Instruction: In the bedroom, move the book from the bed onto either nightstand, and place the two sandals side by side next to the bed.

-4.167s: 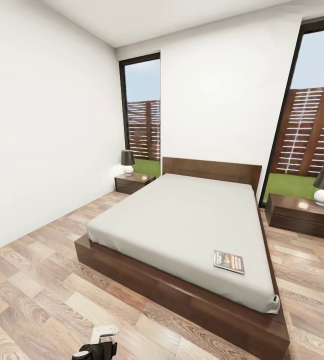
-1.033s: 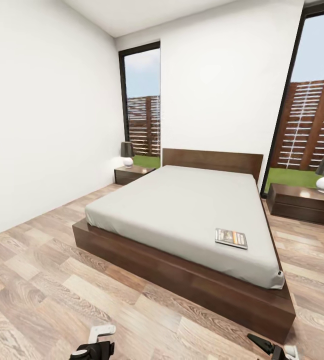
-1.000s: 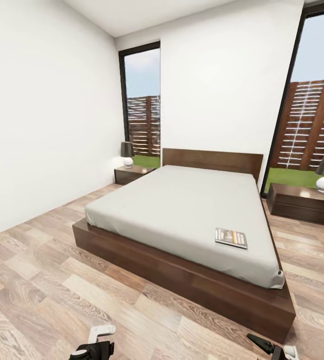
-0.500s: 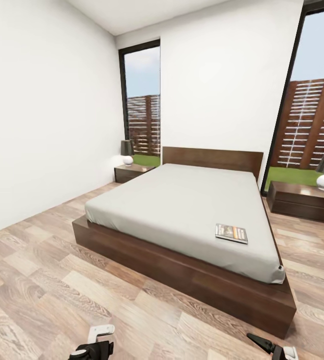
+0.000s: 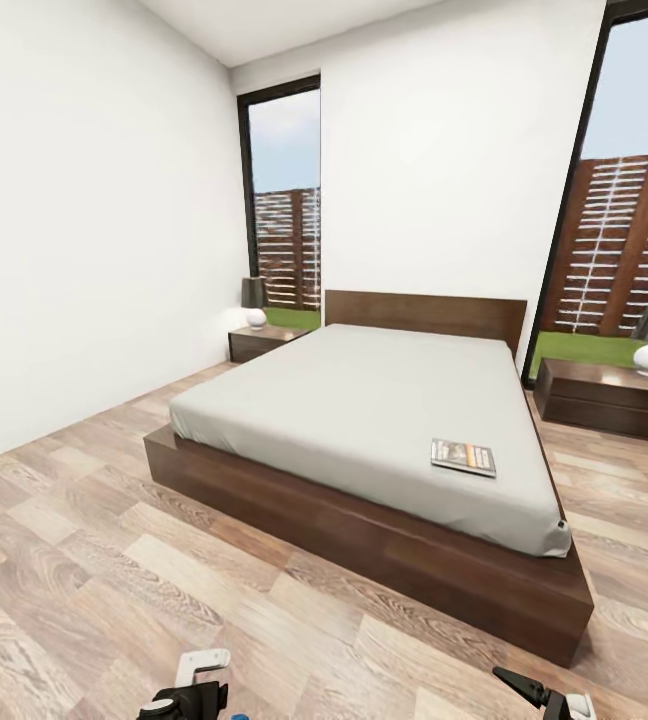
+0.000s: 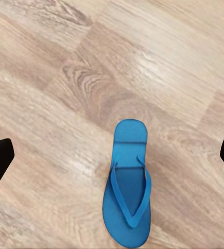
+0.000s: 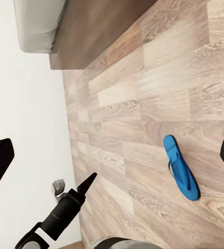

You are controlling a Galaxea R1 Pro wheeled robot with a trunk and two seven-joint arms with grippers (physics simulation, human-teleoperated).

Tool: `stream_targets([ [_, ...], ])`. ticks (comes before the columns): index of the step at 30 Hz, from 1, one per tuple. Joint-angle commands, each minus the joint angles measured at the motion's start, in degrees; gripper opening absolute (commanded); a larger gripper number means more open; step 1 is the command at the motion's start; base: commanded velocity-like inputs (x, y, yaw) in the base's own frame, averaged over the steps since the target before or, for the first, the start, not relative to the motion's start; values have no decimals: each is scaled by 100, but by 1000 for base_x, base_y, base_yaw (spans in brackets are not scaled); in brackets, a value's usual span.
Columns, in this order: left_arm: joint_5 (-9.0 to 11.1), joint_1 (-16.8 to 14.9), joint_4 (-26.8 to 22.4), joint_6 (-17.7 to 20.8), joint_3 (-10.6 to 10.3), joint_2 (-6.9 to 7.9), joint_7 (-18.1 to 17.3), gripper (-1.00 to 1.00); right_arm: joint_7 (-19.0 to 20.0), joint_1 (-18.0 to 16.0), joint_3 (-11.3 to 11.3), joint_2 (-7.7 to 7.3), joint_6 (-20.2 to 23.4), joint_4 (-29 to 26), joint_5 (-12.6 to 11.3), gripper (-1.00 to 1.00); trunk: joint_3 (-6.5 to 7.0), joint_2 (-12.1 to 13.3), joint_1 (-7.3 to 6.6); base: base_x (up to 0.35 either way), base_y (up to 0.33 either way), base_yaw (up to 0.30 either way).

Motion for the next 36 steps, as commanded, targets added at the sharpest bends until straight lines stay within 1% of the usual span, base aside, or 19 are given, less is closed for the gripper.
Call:
stream_targets([
  [1,25,-1,-12,33,18,-8,8,100,7,-4,-9,1,36,1,-12,100,-25,-44,21,0,0,0],
  [19,18,-1,-11,29,-8,-34,7,100,-9,-4,-9,1,29,10,-4,100,-348,-766,417,0,0,0],
  [36,18,-1,-11,24,-11,-42,1,100,-9,-4,-9,1,35,11,-4,100,-724,-789,461,0,0,0],
])
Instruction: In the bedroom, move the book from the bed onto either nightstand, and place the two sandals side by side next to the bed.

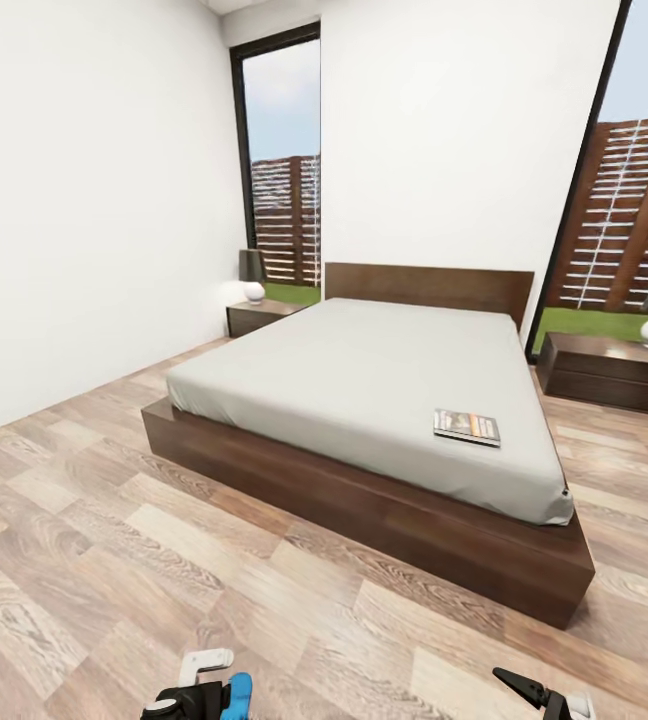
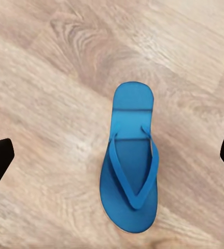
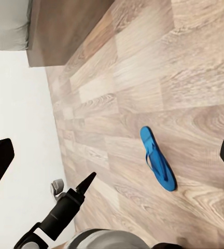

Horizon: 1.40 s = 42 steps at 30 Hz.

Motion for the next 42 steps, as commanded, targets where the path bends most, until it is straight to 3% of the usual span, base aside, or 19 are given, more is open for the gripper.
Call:
stream_targets([
  [1,25,0,-13,33,21,-5,7,100,6,-3,-10,1,37,1,-11,100,-29,-4,1,0,0,0],
  [16,-10,0,-226,72,-7,-54,-139,100,13,-3,-16,-15,45,-7,-18,100,-361,-24,40,0,0,0],
  [18,-7,0,-459,259,-7,-72,-150,100,14,-3,-17,-16,44,-7,-18,100,-405,-27,45,0,0,0],
  [21,-9,-6,-976,1045,-6,-87,-164,100,13,-3,-18,-17,45,-7,-20,100,-472,-31,53,0,0,0],
  [24,-5,-8,-1334,1550,-6,-92,-188,100,14,-3,-18,-17,46,-7,-20,100,-538,-35,60,0,0,0],
  [28,6,-9,-1481,1807,-14,-93,-209,100,15,-3,-22,-17,46,-8,-20,100,-627,-40,71,0,0,0],
  [31,-11,-9,-1320,1649,-20,-95,-207,100,15,-3,-22,-17,46,-8,-20,100,-693,-44,78,0,0,0],
  [38,-33,-9,-648,738,-17,-93,-206,100,15,-3,-19,-17,46,-8,-20,100,-848,-54,96,0,0,0],
  [42,-35,-9,-530,525,-15,-93,-205,100,15,-3,-24,-17,46,-8,-20,100,-937,-59,107,0,0,0],
])
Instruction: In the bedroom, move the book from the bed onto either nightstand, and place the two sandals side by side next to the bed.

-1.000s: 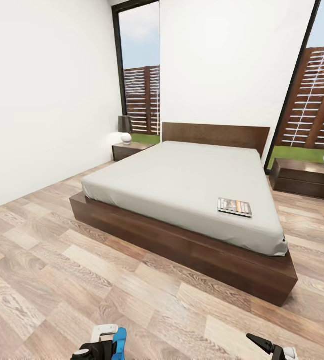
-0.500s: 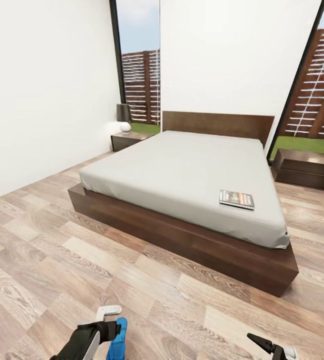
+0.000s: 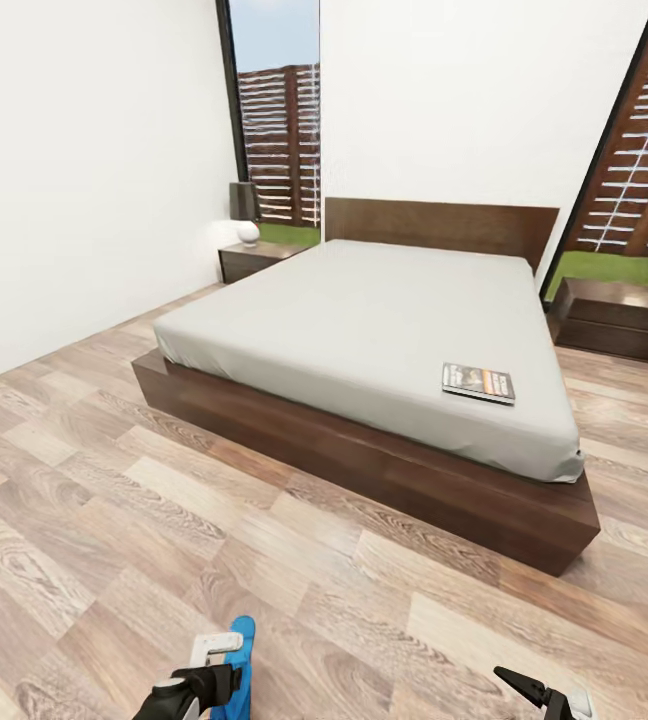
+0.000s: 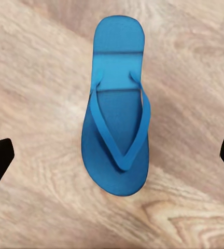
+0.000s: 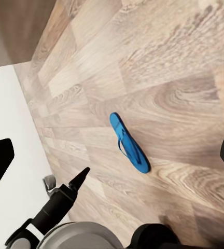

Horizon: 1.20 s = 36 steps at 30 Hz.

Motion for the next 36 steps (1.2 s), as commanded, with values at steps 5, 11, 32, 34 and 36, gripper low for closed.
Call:
stream_targets([
  [5,19,0,32,-39,12,-11,11,100,6,-3,-14,-10,36,-4,-11,100,-116,-9,11,0,0,0],
  [11,21,0,38,-45,10,-13,11,100,28,-3,-58,-177,45,-5,-16,100,-249,-17,27,0,0,0],
  [32,49,0,-224,-7,16,-59,23,100,609,-3,-549,-545,720,-16,-55,100,-715,-45,81,0,0,0],
  [34,51,-2,-506,30,17,-89,39,100,615,-3,-549,-544,721,-16,-55,100,-759,-48,86,0,0,0],
  [36,53,-4,-853,155,18,-108,51,100,618,-3,-549,-544,723,-16,-55,100,-803,-50,91,0,0,0],
])
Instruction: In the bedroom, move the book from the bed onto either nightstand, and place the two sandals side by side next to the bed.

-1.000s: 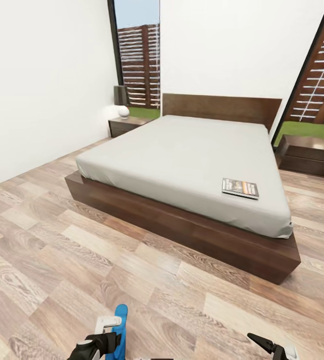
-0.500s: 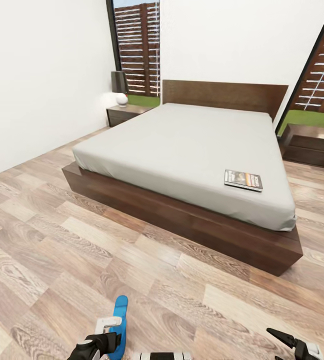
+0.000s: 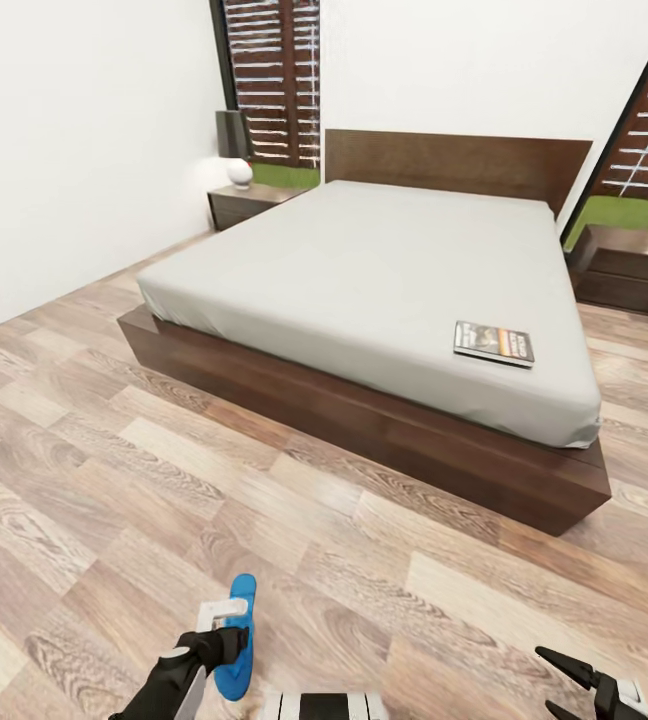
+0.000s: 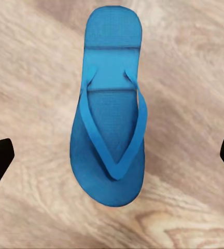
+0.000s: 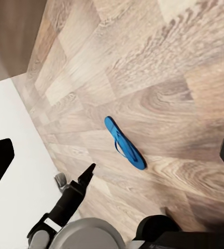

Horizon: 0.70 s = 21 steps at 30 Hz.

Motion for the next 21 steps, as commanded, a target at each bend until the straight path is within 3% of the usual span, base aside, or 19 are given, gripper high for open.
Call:
stream_targets([
  [1,24,0,-145,120,14,-9,15,100,16,-3,-8,0,28,2,4,100,-28,-3,1,0,0,0],
  [3,24,-3,-405,361,14,-15,18,100,17,-3,-8,0,29,-1,4,100,-72,-6,7,0,0,0],
  [6,25,-42,-1034,1158,10,-21,9,100,18,-3,-7,2,29,-5,4,100,-138,-10,14,0,0,0],
  [7,20,-74,-1429,1648,7,-24,-3,100,18,-3,-2,7,29,-39,4,100,-161,-11,17,0,0,0],
  [13,5,-90,-1599,1847,-13,-30,-15,100,15,-3,0,9,28,-108,4,100,-293,-19,32,0,0,0],
  [21,-5,-92,-1612,1869,-270,-33,18,100,14,-3,-6,4,27,-117,10,100,-293,-19,32,0,0,0],
])
